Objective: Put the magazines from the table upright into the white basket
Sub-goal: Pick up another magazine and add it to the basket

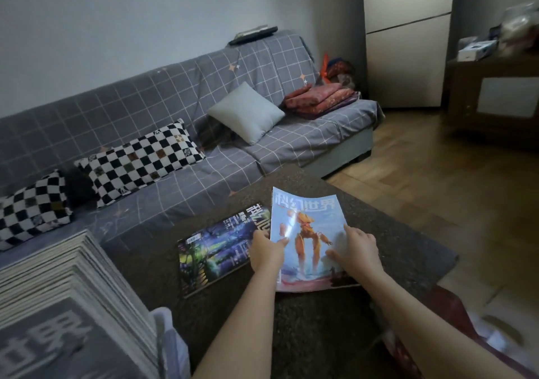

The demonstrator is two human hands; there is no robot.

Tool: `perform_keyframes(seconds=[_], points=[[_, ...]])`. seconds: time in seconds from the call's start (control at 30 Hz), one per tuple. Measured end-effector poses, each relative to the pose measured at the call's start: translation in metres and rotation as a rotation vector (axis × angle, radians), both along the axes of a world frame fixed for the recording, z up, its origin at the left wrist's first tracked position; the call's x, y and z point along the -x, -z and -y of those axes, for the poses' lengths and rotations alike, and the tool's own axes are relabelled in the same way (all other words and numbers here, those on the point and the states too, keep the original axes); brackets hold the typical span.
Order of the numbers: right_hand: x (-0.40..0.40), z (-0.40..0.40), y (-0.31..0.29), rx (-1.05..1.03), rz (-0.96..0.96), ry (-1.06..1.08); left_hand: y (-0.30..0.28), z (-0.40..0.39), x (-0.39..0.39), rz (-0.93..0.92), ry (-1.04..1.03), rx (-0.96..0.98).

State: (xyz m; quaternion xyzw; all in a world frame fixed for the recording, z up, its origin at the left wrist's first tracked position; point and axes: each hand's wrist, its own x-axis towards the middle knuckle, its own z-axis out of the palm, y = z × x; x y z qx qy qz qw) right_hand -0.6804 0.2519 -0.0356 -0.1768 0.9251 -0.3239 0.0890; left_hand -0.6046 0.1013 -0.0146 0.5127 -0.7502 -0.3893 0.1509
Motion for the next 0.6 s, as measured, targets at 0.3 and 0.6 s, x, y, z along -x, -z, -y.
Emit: perform_keyframes(seconds=[0.3,0.6], points=[[-0.044,-0.069,-0.016,0.327,0.297,0.003,-0.023,-0.09,-0.095,-0.504,-0.126,0.013],[-0.122,-0.086,-0.054,0.761,0.481,-0.249,-0.074,-0.108,-0.218,-0.7,-0.124,0.212]])
